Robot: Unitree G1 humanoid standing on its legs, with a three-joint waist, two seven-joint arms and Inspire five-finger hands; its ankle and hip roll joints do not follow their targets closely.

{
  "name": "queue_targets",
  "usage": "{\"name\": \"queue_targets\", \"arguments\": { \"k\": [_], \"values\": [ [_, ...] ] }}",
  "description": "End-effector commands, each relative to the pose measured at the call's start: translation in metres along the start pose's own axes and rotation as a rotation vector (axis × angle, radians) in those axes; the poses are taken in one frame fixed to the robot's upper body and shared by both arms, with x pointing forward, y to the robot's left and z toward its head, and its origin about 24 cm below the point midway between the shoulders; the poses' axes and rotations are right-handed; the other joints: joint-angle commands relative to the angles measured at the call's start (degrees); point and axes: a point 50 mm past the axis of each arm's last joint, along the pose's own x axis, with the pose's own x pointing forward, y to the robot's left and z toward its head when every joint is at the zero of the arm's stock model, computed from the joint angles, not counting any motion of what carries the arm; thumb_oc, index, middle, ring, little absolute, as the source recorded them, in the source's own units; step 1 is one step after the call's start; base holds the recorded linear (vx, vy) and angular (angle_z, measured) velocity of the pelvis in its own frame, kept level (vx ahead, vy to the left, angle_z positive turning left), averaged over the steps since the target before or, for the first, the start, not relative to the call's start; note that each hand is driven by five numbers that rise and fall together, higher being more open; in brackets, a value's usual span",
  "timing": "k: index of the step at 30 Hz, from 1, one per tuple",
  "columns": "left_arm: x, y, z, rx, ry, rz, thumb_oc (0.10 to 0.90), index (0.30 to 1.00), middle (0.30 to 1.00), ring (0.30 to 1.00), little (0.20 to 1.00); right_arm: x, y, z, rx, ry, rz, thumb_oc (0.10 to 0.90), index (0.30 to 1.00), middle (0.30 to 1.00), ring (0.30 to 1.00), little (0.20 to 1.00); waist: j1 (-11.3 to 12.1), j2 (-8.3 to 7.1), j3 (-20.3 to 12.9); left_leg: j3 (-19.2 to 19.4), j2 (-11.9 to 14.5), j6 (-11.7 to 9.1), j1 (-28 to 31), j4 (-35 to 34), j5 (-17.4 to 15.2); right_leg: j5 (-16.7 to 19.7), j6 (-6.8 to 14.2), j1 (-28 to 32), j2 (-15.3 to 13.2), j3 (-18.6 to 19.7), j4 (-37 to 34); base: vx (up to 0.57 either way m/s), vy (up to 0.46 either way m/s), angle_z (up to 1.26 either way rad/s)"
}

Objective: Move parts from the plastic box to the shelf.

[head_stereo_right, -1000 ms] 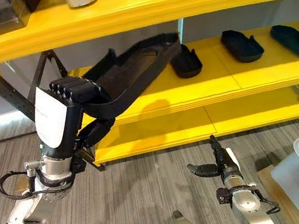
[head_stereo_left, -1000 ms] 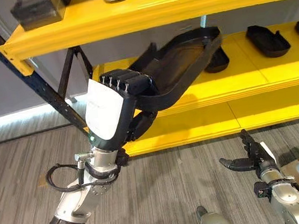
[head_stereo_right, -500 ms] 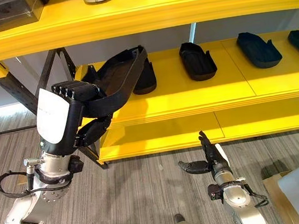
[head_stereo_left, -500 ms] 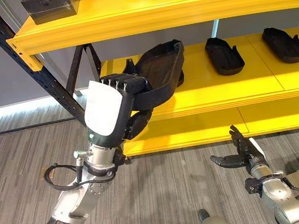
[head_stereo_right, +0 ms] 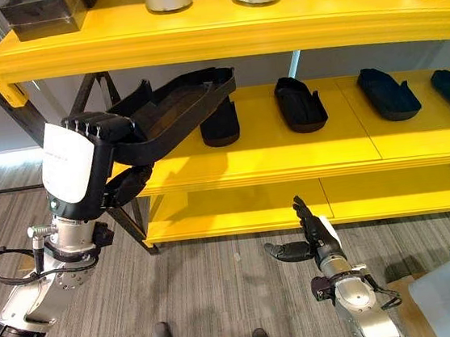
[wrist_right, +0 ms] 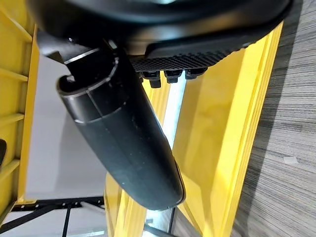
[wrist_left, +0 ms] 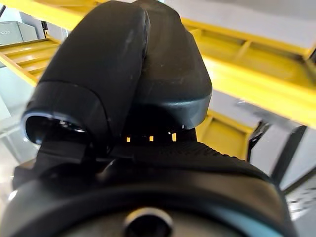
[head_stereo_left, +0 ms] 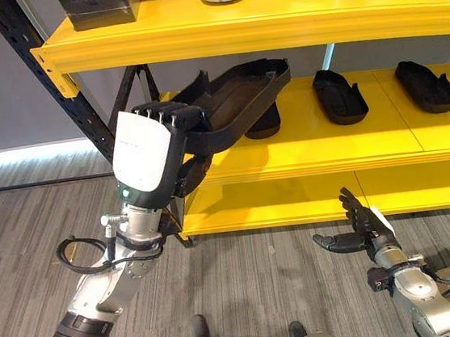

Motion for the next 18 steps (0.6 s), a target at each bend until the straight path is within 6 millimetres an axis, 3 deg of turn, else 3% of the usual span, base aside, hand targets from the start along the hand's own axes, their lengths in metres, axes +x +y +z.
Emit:
{"name": "queue_targets", "arguments": {
  "k": [1,8,18],
  "values": [
    [0.031,0.047,0.002,0.008,-0.057,0.320,0.400,0.300,0.300,0.300,0.300,0.011,0.008,0.045,-0.062,-0.248,0.076,0.900,1.000,1.000,1.000,1.000,-0.2,0.26,-5.0,1.6,0.9,-2.4,2.3,-3.7,6.6,1.0,-0.5,1.1,2.9,-6.2,2.5,0.22,0.181,-0.65],
    [0.047,0.038,0.021,-0.077,-0.131,0.305,0.400,0.300,0.300,0.300,0.300,0.012,0.029,0.051,0.017,-0.270,0.084,0.900,1.000,1.000,1.000,1.000,1.2,-0.63,-6.5,1.7,-2.2,-0.9,6.7,-3.7,5.4,2.5,1.5,1.8,1.0,-6.9,1.2,0.15,0.095,-0.10],
    [0.045,0.033,0.025,-0.099,-0.134,0.281,0.400,0.300,0.300,0.300,0.300,0.013,0.036,0.053,-0.005,-0.251,0.107,0.900,1.000,1.000,1.000,1.000,2.0,-1.48,-7.9,2.5,-2.8,-0.4,8.4,-3.2,3.7,3.1,2.0,1.5,0.4,-7.6,0.8,0.10,0.003,0.02]
  ]
}}
